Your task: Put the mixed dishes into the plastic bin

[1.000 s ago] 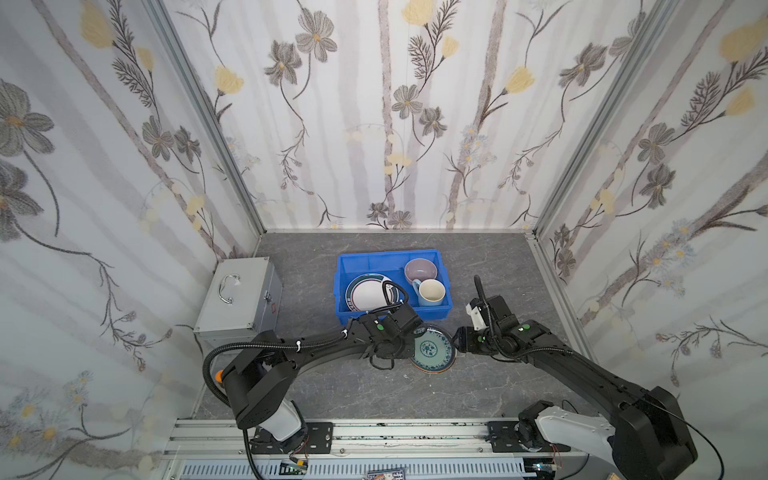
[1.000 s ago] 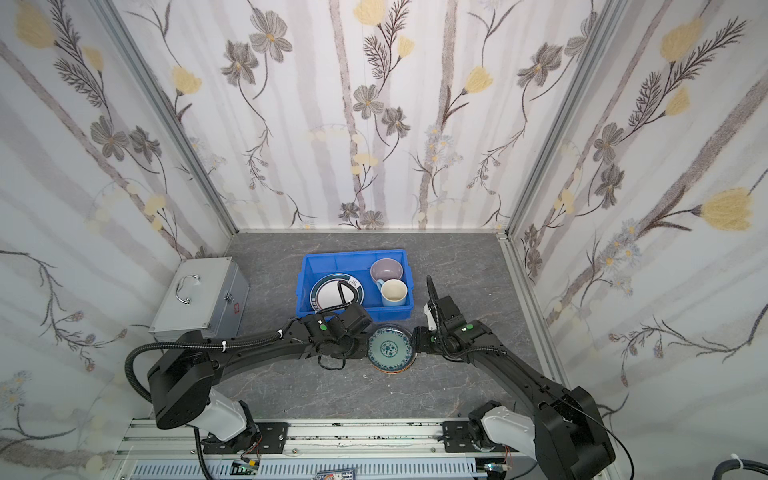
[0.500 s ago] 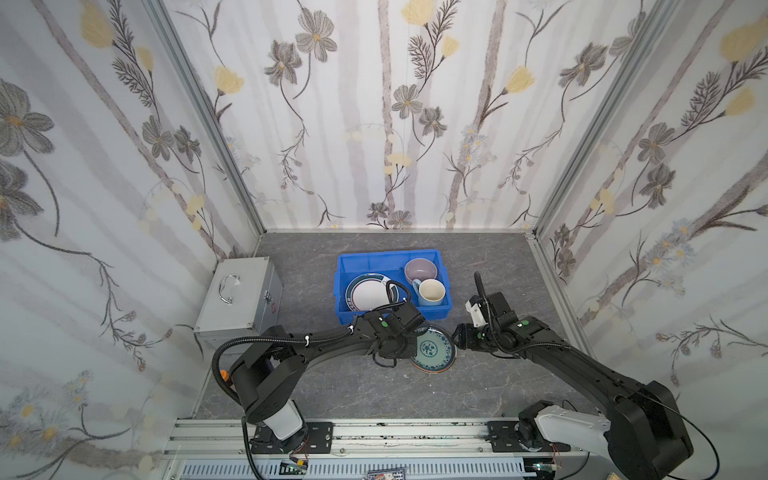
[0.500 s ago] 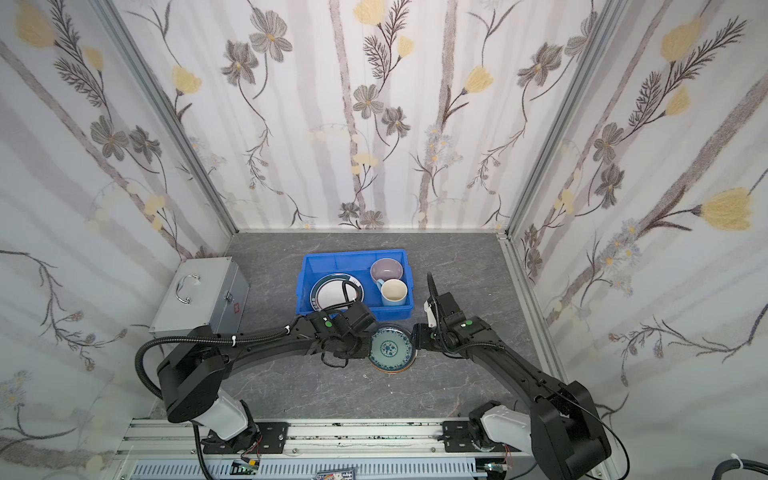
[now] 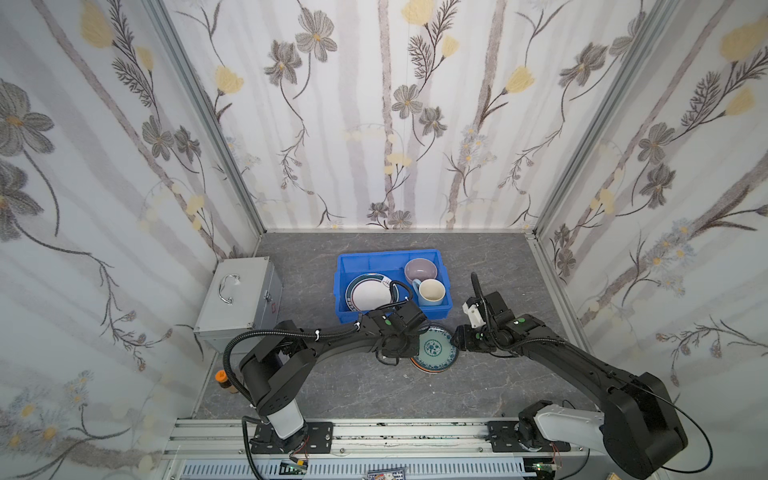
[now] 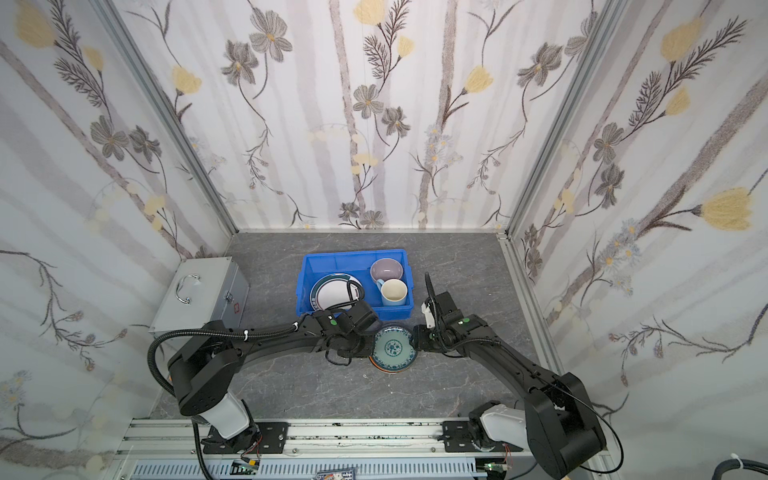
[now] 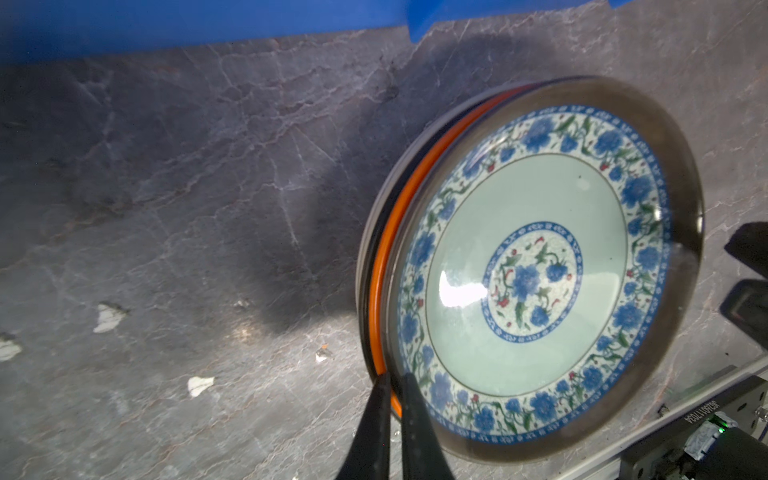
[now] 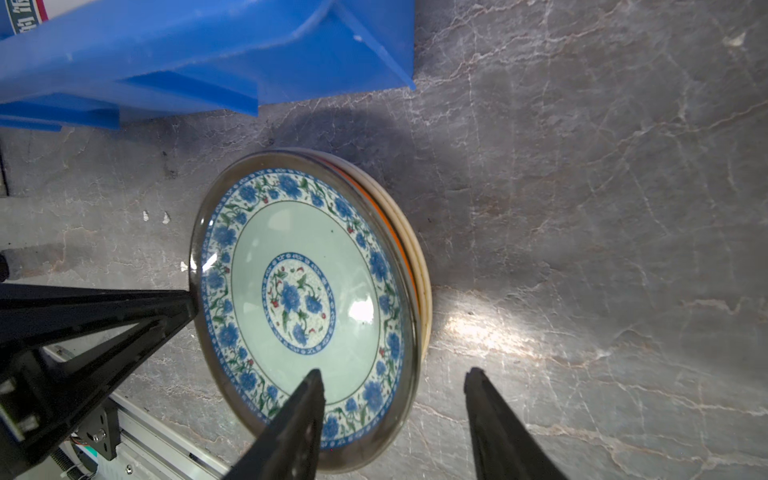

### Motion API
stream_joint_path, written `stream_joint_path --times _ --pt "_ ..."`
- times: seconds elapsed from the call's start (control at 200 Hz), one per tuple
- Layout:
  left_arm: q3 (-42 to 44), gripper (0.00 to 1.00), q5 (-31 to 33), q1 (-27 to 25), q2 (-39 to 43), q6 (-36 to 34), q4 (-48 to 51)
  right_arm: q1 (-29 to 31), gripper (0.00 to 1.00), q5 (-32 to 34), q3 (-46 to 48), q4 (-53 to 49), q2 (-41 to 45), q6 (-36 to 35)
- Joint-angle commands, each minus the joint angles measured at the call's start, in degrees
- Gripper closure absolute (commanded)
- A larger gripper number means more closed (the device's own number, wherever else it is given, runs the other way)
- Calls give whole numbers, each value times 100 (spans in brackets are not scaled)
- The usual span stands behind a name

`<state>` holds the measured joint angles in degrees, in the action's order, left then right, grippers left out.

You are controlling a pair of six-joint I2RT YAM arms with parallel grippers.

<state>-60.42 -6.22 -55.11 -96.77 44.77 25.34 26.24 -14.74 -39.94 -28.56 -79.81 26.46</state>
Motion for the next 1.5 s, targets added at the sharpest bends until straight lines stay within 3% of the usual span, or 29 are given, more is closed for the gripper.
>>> stream_joint_path --times 0.0,0.195,0.405,0.779,1.164,1.264,1.494 --pt "-77 90 -47 9 -52 -56 -68 -12 49 -141 6 134 -69 -56" --pt "-118 91 -90 16 -152 -56 -94 -22 61 -211 71 223 -114 -55" --pt "-163 92 -154 18 -266 -70 -145 -44 64 -317 32 289 -146 -71" --pt "-361 94 -231 26 -498 -116 -178 -132 79 -466 12 301 -142 -106" --pt "-531 93 -116 76 -400 -204 102 -311 83 -397 -20 96 126 -179" --pt "-532 91 -56 110 -296 -249 199 -332 87 -440 -6 122 154 -212" --pt "-528 92 -87 149 -256 -294 259 -339 82 -494 98 256 123 -172"
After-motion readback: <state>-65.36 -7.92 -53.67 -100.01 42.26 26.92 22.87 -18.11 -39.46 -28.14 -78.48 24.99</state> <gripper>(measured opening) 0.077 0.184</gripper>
